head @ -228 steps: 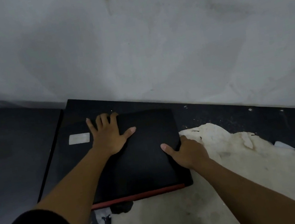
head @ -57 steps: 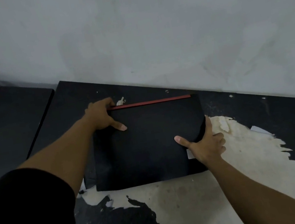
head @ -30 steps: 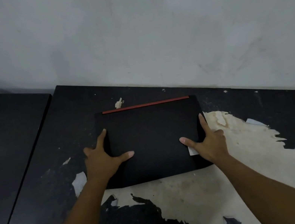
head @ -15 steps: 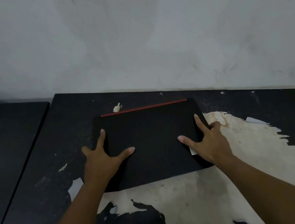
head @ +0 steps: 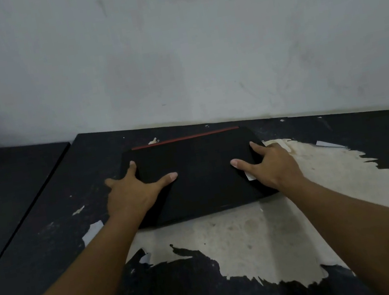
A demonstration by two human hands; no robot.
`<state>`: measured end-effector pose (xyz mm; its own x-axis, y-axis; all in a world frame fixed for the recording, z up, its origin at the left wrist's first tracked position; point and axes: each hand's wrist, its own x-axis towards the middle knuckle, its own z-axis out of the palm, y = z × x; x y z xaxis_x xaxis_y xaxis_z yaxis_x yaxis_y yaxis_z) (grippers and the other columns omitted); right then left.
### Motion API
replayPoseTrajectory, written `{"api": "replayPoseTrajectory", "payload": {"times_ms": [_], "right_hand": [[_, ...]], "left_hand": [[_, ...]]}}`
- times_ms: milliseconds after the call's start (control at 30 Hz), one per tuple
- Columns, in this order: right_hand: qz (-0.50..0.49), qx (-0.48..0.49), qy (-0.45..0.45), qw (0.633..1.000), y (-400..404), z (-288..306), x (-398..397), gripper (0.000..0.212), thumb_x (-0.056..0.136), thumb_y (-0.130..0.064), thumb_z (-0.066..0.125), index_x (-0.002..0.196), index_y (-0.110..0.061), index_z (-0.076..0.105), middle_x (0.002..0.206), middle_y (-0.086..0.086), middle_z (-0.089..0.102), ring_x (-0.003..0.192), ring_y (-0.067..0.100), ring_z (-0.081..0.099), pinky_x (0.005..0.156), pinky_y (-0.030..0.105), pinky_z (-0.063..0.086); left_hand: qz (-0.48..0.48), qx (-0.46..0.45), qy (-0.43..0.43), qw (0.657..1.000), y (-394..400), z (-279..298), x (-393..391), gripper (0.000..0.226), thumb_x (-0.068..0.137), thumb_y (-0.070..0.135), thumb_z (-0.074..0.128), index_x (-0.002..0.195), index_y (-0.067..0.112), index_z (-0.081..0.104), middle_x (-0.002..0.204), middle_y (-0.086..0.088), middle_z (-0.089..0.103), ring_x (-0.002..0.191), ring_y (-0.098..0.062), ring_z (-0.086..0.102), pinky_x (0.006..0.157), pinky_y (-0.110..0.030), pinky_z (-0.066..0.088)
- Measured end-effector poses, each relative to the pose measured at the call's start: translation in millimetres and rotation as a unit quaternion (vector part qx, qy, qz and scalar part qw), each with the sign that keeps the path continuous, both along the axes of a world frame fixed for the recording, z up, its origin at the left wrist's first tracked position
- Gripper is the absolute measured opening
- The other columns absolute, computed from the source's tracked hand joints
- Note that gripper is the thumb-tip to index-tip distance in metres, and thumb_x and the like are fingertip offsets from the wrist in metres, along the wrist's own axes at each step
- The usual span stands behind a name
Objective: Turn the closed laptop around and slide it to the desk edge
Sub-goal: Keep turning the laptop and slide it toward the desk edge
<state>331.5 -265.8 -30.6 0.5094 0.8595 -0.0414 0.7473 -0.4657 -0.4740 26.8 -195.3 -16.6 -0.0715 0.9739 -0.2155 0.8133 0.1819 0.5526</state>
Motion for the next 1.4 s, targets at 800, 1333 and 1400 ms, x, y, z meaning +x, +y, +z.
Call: {"api": "replayPoseTrajectory", "payload": {"times_ms": [800,1333,1400], "right_hand": [[-0.024,0.160,0.006,0.987,-134.3,11.1,-32.1,0.097,0.066,-0.088,0.065,0.141,-0.026,0.062,0.144,0.001,0.059,0.130,0.024,0.055,0.097,0.039,0.046],[-0.048,0.221,0.024,0.974,-256.8,9.5,-57.4,0.089,0.066,-0.082,0.072,0.136,-0.028,0.066,0.142,0.001,0.062,0.129,0.024,0.056,0.090,0.034,0.045],[-0.052,0.219,0.026,0.974,-266.8,5.5,-59.1,0.088,0.066,-0.082,0.072,0.136,-0.029,0.066,0.142,0.002,0.061,0.130,0.025,0.055,0.093,0.036,0.046]], "left_hand": [[-0.051,0.111,-0.043,0.992,-111.0,20.6,-33.3,0.136,0.037,0.100,0.066,0.154,0.035,0.043,0.156,-0.018,0.026,0.136,-0.050,0.043,0.109,-0.061,0.040],[-0.085,0.143,-0.072,0.984,-218.0,30.2,-62.9,0.124,0.038,0.091,0.076,0.148,0.038,0.051,0.161,-0.017,0.020,0.141,-0.048,0.039,0.110,-0.059,0.038],[-0.091,0.141,-0.080,0.983,-225.6,26.5,-64.5,0.120,0.041,0.088,0.078,0.146,0.038,0.052,0.162,-0.017,0.019,0.143,-0.048,0.035,0.112,-0.059,0.036]]}}
